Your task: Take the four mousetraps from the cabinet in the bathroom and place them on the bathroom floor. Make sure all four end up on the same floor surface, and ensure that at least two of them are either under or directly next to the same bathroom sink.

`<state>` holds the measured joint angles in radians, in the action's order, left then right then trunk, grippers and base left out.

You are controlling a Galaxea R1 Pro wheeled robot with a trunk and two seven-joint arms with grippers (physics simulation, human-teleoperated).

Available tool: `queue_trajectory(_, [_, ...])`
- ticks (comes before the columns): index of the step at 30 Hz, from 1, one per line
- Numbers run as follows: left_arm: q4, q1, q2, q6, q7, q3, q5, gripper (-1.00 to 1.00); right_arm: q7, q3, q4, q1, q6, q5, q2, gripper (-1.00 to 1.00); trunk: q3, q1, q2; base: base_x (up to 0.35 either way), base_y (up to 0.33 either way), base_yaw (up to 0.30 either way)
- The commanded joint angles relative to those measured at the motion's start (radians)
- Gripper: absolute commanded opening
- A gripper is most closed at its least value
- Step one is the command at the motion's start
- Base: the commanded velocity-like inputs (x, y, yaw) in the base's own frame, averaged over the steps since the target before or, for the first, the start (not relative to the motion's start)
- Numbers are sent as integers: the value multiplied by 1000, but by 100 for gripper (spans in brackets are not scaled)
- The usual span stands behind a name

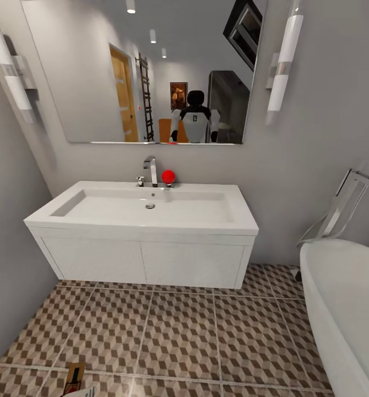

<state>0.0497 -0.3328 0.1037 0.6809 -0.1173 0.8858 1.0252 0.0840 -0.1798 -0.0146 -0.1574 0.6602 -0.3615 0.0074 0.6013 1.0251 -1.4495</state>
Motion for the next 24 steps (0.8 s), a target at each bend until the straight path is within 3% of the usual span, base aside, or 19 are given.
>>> queue_trajectory(1, [2,0,1,0,-16,9,-4,-100,5,-4,1,-1,2,-8,0,-100,1,0,0,0,0,0])
queue_trajectory(24, [2,0,1,-1,-15,9,-4,-100,5,-4,1,-1,2,-8,0,-100,1,0,0,0,0,0])
